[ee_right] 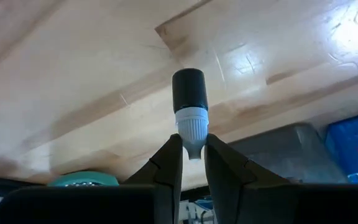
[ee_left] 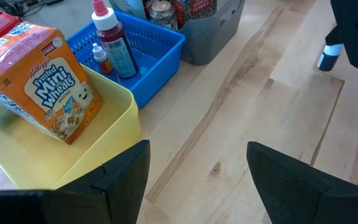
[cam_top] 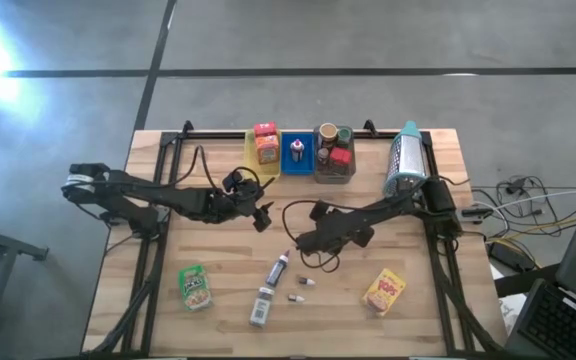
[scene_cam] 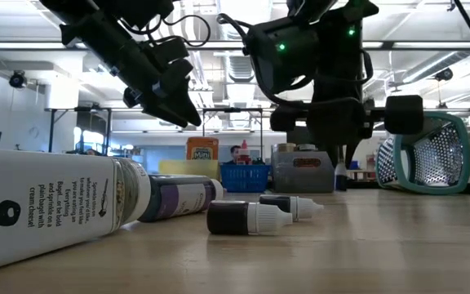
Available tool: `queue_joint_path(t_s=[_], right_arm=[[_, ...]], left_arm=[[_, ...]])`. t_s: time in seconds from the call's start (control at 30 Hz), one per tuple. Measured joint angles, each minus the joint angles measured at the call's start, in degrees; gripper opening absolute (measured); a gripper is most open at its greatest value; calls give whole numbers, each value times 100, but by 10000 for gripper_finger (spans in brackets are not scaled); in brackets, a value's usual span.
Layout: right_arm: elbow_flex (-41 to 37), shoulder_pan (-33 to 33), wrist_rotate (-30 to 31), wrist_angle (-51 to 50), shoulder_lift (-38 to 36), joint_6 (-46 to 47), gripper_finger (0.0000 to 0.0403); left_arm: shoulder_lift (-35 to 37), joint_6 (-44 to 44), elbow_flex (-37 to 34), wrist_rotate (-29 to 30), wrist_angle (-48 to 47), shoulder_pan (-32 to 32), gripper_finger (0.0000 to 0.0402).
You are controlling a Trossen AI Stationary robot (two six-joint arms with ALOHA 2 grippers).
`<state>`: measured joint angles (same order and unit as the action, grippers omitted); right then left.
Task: Pick & Place Kitchen Items
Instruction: Put the small blue food coloring bottle into the blue bin
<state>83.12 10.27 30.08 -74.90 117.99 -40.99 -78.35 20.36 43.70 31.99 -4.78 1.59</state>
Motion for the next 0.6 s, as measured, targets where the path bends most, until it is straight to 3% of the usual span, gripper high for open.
queue_joint_path(t_s=[0.6], right_arm=[[-8, -20, 86, -27, 309, -87, 56]], left_arm=[[0, 0, 0, -1, 2, 0, 273]])
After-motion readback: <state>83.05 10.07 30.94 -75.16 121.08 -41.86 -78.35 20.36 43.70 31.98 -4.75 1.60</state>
